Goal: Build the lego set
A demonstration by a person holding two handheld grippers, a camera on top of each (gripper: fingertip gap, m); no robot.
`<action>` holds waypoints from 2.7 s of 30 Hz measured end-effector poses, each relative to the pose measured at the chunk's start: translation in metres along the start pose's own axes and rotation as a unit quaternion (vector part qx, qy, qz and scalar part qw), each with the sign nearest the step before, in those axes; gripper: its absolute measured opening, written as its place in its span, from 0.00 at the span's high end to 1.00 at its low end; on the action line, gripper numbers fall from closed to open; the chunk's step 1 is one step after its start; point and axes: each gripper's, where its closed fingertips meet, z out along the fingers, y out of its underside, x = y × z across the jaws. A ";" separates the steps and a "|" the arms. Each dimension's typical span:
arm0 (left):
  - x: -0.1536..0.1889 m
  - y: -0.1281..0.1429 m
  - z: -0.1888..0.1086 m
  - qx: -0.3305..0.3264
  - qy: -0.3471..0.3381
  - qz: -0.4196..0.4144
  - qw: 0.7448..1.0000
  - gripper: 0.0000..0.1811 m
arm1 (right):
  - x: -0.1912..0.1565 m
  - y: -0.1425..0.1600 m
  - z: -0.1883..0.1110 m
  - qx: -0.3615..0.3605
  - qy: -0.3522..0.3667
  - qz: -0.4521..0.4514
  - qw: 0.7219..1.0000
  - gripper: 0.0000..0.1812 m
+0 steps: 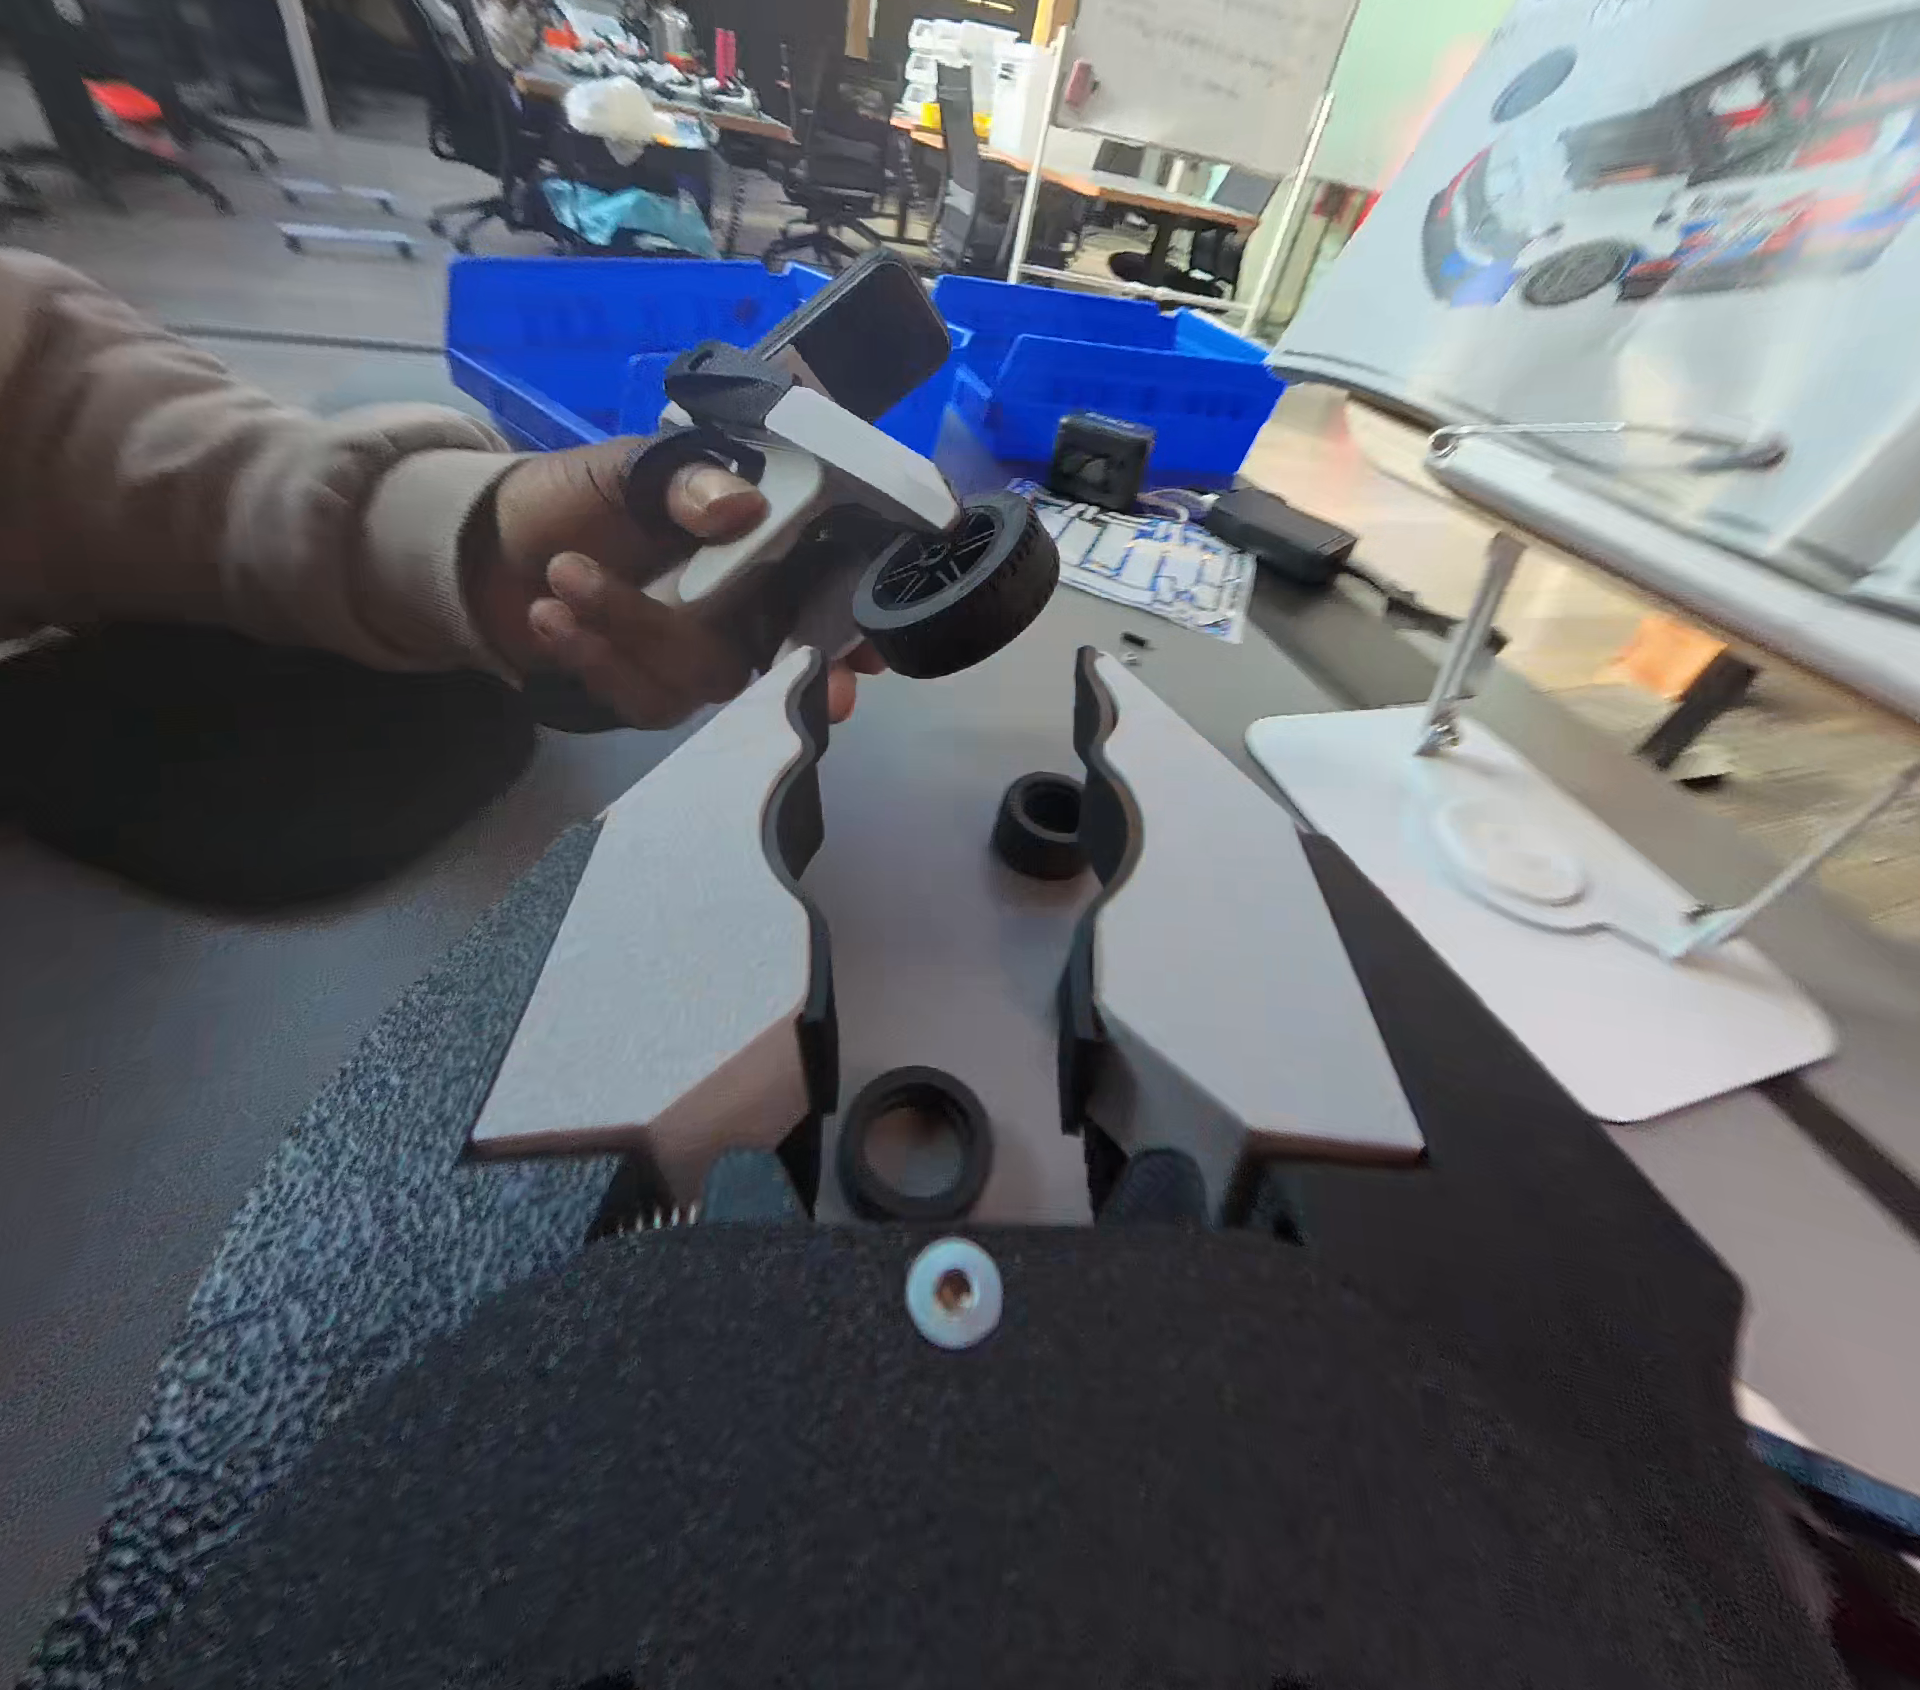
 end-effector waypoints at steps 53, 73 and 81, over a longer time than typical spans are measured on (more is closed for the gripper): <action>-0.002 0.086 -0.013 -0.207 -0.007 0.361 0.909 0.74 | -0.053 0.039 -0.004 -0.032 -0.163 0.062 0.984 0.77; -0.010 0.096 -0.020 -0.250 -0.016 0.359 0.899 0.78 | -0.060 0.055 -0.009 -0.063 -0.180 0.019 0.982 0.77; -0.017 0.086 -0.026 -0.242 -0.037 0.386 0.889 0.78 | -0.047 0.057 -0.010 -0.065 -0.156 0.033 0.985 0.77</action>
